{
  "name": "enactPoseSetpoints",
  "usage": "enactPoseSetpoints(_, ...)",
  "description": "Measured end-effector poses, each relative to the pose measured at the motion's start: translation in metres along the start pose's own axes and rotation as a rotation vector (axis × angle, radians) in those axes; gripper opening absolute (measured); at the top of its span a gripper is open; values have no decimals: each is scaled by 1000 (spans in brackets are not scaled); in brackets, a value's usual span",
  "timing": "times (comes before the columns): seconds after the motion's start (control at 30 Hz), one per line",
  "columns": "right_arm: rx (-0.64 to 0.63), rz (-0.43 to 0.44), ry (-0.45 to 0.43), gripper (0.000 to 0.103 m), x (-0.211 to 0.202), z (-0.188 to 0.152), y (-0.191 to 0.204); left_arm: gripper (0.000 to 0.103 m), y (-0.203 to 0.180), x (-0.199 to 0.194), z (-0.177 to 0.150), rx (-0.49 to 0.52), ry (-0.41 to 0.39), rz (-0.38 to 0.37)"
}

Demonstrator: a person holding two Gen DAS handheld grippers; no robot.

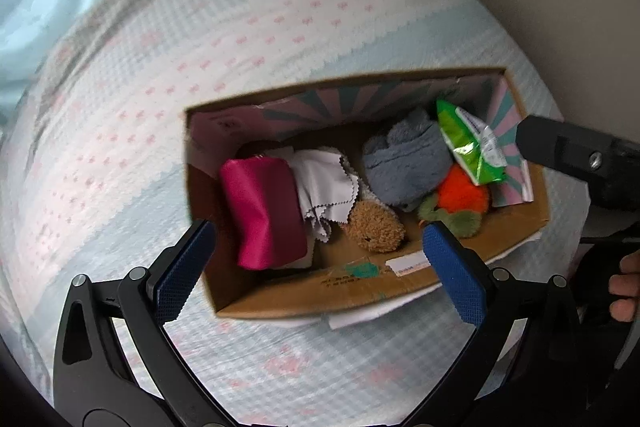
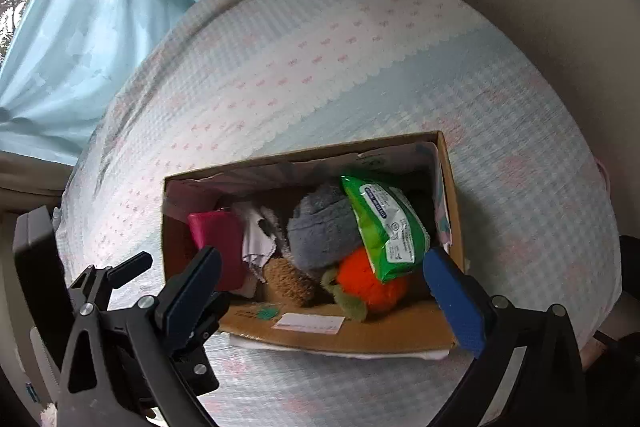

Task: Organize soft objects

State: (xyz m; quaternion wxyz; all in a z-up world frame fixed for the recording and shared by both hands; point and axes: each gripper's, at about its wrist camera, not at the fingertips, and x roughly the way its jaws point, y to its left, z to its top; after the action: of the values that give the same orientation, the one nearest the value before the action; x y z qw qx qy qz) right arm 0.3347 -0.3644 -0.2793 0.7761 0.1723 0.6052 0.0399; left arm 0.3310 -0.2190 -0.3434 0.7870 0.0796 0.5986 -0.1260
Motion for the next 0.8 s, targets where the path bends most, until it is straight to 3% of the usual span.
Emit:
enactPoseSetpoints(0.2,-56,-10,-69,100,-40,-17,31,103,18,-63,-14,-27,-97,-11)
enactPoseSetpoints(0.37,-121,-34,-164,100,-94,-34,68,103,40,-139,-32,-48,-216,-14)
enactPoseSetpoints(0.8,-202,-152,-539,100,-261,-120,161,103,95,-334,-119,-62,-595,63)
